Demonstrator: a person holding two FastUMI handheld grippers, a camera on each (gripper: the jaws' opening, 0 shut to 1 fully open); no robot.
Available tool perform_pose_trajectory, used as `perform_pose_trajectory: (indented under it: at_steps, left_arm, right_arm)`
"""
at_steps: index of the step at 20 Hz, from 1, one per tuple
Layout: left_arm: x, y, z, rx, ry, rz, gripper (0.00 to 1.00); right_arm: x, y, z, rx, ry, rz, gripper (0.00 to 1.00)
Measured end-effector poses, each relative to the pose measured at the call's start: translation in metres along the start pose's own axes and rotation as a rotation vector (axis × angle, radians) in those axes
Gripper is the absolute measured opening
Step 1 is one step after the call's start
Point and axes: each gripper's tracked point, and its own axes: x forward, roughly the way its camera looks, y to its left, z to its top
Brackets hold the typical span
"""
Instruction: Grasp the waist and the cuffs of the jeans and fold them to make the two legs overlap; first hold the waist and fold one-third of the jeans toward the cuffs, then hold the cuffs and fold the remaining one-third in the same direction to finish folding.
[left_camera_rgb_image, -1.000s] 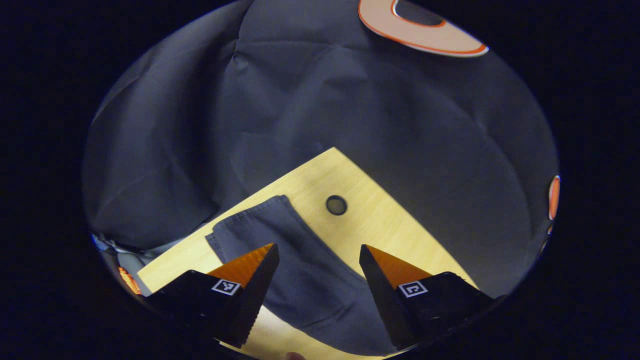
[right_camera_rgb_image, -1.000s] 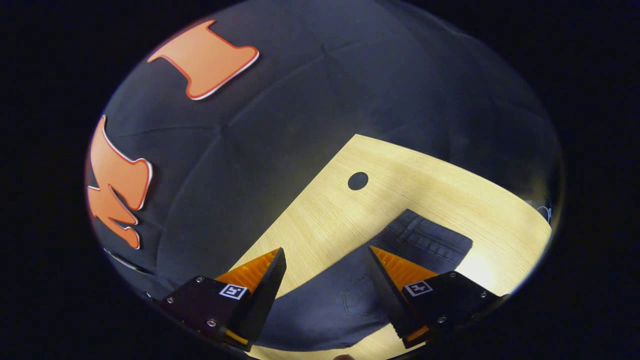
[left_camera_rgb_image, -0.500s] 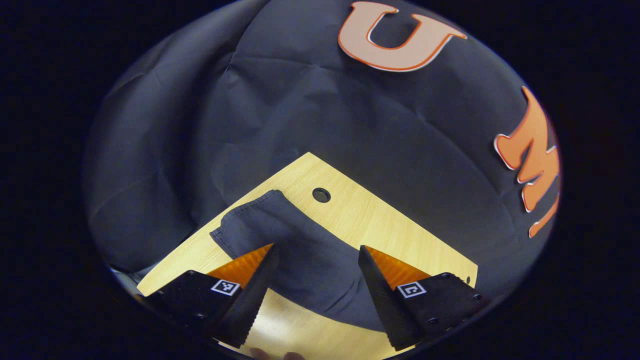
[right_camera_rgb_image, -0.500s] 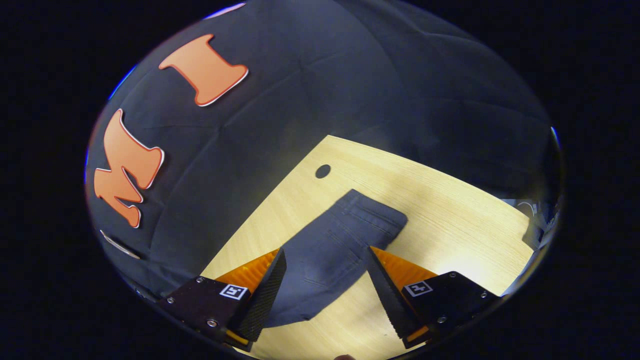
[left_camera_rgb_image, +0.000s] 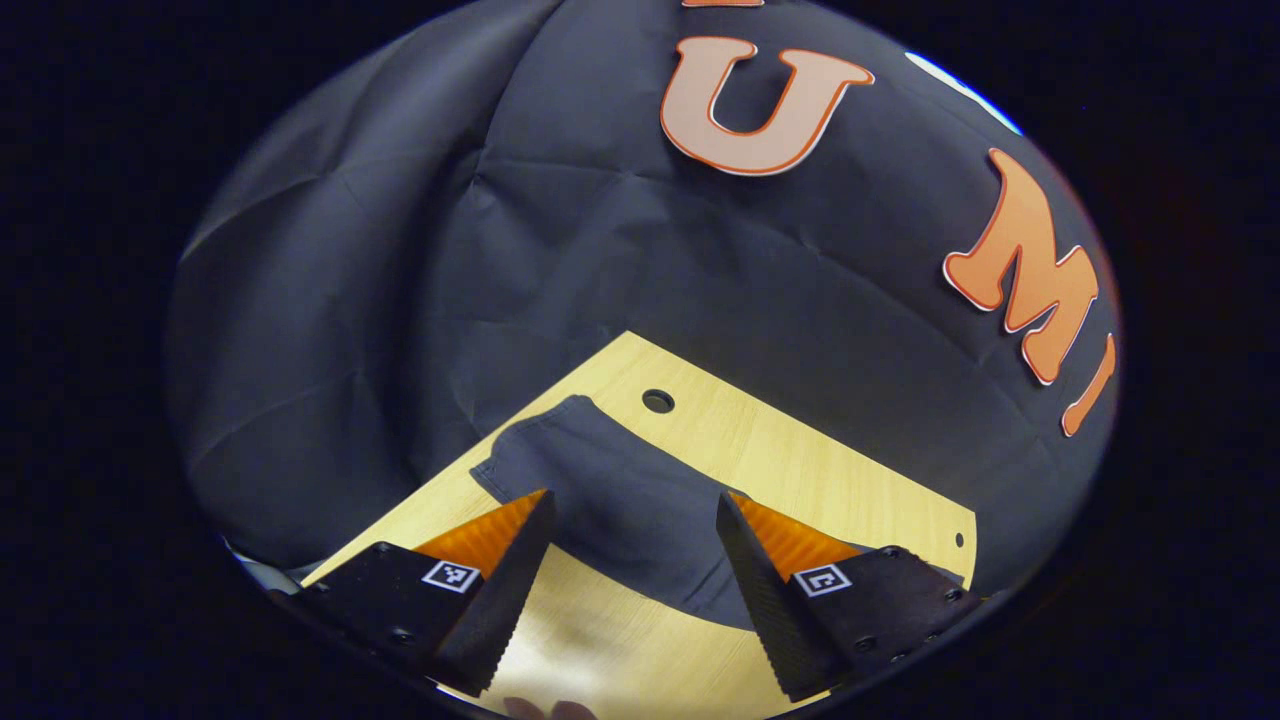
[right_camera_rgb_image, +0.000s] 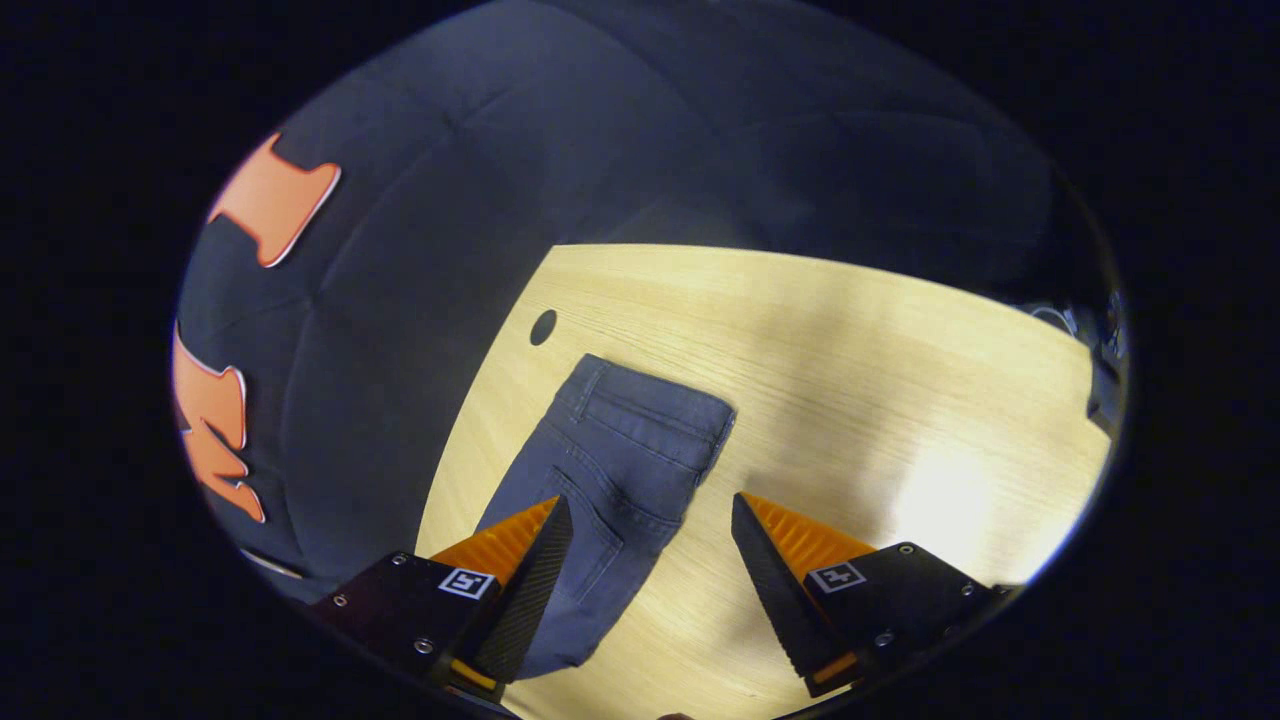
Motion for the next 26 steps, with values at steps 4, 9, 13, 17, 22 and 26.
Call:
perform_pose_trajectory:
  at_steps: [4,9,13,17,22,26]
  left_arm:
    - [-0.004,0.0,0.003,0.06,-0.022,0.01,0.98]
    - [-0.006,0.006,0.019,0.021,-0.071,0.041,0.98]
    - [-0.006,0.008,0.012,-0.025,-0.046,0.036,0.98]
    - [-0.002,0.018,0.011,-0.051,-0.047,0.041,0.98]
    - [0.001,0.039,0.013,-0.065,-0.048,0.05,0.98]
    - [0.004,0.058,0.015,-0.103,-0.037,0.041,0.98]
  right_arm:
    - [0.024,0.004,0.0,0.029,0.005,-0.009,0.98]
    - [0.039,0.001,0.011,0.092,-0.028,-0.013,0.96]
    - [0.044,-0.014,0.017,0.152,-0.085,0.006,0.48]
    - [0.037,-0.013,0.02,0.103,-0.126,0.002,0.3]
    - [0.01,0.012,0.03,-0.003,-0.202,0.019,0.24]
    - [-0.008,0.036,0.028,-0.126,-0.243,0.029,0.24]
